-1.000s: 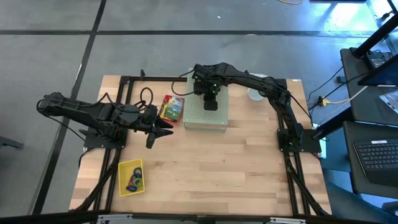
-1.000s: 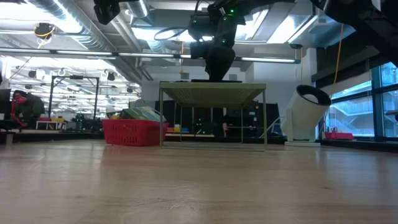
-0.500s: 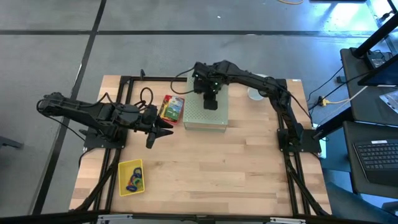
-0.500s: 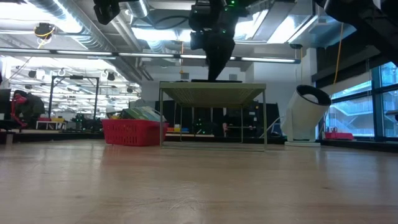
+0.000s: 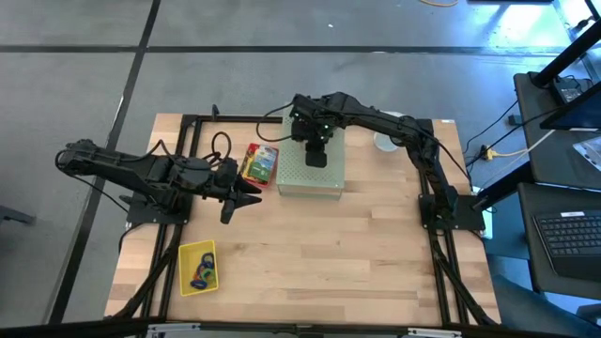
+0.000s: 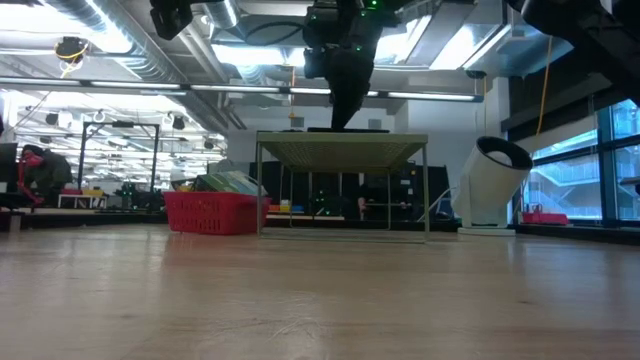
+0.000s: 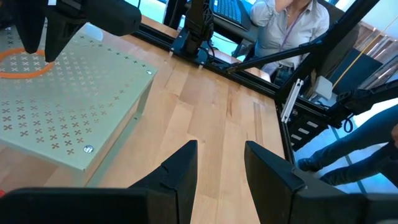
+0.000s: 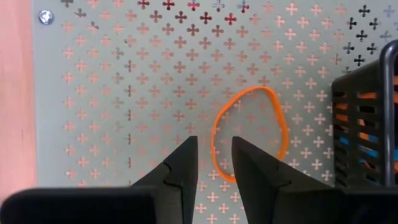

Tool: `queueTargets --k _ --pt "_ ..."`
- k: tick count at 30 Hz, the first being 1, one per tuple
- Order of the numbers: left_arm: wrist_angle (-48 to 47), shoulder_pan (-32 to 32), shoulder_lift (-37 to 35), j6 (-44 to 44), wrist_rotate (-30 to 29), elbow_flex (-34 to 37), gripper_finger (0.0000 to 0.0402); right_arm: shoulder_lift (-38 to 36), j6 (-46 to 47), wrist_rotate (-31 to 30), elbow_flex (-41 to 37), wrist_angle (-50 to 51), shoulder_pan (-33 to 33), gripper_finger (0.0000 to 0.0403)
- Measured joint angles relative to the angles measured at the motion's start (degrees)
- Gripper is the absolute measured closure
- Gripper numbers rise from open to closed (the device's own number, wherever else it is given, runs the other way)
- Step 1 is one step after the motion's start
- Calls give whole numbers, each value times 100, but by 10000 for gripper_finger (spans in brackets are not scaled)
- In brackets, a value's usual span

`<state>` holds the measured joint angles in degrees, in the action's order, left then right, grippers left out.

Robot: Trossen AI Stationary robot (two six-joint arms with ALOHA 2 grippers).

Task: Pick & Place Office Desk Supplies
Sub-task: Put the orange rubber band into the black bin

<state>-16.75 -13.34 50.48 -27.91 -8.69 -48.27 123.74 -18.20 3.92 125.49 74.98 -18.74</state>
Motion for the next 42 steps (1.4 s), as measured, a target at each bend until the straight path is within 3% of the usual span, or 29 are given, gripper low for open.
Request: queueTargets --k 19,23,29,42 --pt "2 -2 -2 -41 86 0 274 4 158 -47 -529 -404 -67 303" --pt "2 -2 -2 -41 90 0 274 4 158 -62 -529 -402 -66 327" --pt "2 -2 0 -41 90 0 274 4 69 -103 -531 -392 -66 394" --pt "22 -2 -1 -45 91 0 274 4 267 -306 -529 -244 46 401"
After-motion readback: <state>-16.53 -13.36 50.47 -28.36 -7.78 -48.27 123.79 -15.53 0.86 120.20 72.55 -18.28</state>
